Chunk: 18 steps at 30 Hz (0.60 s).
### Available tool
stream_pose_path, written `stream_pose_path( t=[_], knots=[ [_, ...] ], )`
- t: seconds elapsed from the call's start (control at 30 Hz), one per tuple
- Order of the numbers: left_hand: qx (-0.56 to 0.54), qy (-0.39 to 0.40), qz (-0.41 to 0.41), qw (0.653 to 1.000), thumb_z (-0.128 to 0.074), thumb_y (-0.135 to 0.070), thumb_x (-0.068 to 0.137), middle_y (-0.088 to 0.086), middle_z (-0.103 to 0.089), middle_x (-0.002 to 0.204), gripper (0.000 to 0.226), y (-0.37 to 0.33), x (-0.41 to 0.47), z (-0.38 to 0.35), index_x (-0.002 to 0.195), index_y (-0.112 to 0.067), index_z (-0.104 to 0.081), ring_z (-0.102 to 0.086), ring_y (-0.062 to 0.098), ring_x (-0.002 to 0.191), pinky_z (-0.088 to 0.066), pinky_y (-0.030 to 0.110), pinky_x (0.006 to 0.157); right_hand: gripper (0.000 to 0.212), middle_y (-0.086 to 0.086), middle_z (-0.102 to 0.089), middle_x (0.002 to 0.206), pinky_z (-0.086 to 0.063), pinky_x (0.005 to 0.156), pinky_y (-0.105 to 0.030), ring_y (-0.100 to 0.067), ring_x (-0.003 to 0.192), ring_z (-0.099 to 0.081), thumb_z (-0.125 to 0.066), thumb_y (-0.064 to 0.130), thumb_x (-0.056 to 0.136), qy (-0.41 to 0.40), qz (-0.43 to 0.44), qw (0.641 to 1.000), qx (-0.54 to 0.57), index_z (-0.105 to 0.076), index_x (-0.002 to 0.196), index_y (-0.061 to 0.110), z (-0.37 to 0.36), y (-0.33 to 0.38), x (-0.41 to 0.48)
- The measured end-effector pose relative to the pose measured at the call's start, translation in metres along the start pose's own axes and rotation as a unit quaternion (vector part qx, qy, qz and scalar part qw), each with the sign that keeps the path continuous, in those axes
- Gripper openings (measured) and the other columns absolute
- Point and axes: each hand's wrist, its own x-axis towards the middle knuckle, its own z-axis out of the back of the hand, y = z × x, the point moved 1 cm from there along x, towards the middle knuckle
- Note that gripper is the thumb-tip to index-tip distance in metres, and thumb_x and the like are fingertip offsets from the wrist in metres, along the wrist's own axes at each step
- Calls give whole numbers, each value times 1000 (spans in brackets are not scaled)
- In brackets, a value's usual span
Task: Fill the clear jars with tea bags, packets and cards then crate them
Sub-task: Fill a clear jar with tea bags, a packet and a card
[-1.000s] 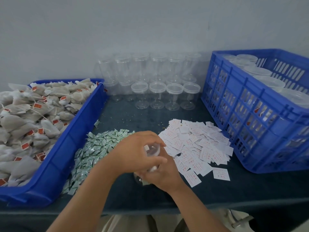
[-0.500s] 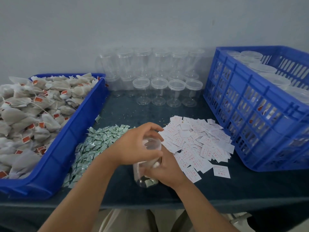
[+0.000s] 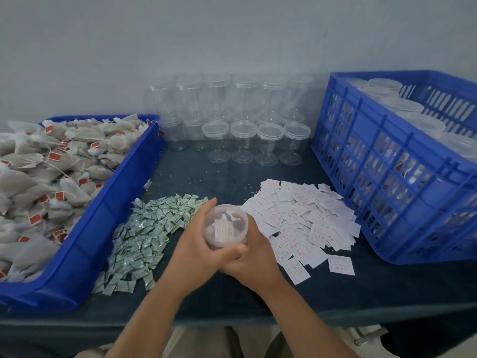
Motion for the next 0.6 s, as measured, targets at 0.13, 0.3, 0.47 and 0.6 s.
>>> stream_pose_path(
  t=[0.13, 0.3, 0.47, 0.6],
  knots=[
    [72, -119, 5, 990, -86, -76, 48, -26, -54, 133, 108, -16, 7, -19, 144, -42, -50, -53, -5, 124, -45, 18, 99, 86, 15, -69, 131, -61, 94, -45, -12, 120, -69, -96, 28, 68, 11, 18, 999, -29, -55, 143, 36, -2, -3, 3],
    [28, -105, -15, 994, -87, -58, 51, -28, -66, 123, 89, -9, 12, -17, 135, -49, -58, -61, -4, 119, -49, 23, 99, 81, 20, -68, 132, -61, 96, -40, -5, 122, -68, -90, 37, 70, -3, 13, 1000, -21, -53, 143, 41, 1, -4, 2],
    [12, -26, -50, 998, -89, -53, 52, -27, -70, 118, 84, -9, 27, -6, 131, -43, -65, -66, -2, 114, -49, 12, 92, 79, 2, -72, 133, -60, 98, -52, -23, 124, -70, -93, 29, 77, 11, -2, 1000, 26, -56, 146, 25, 2, -7, 7],
    [25, 28, -67, 997, -90, -47, 58, -24, -72, 118, 76, -10, 40, -3, 130, -47, -64, -68, -2, 112, -53, 17, 90, 83, 5, -72, 133, -60, 99, -51, -20, 124, -70, -95, 34, 74, 0, -26, 999, 41, -55, 147, 31, 1, -10, 7]
  ],
)
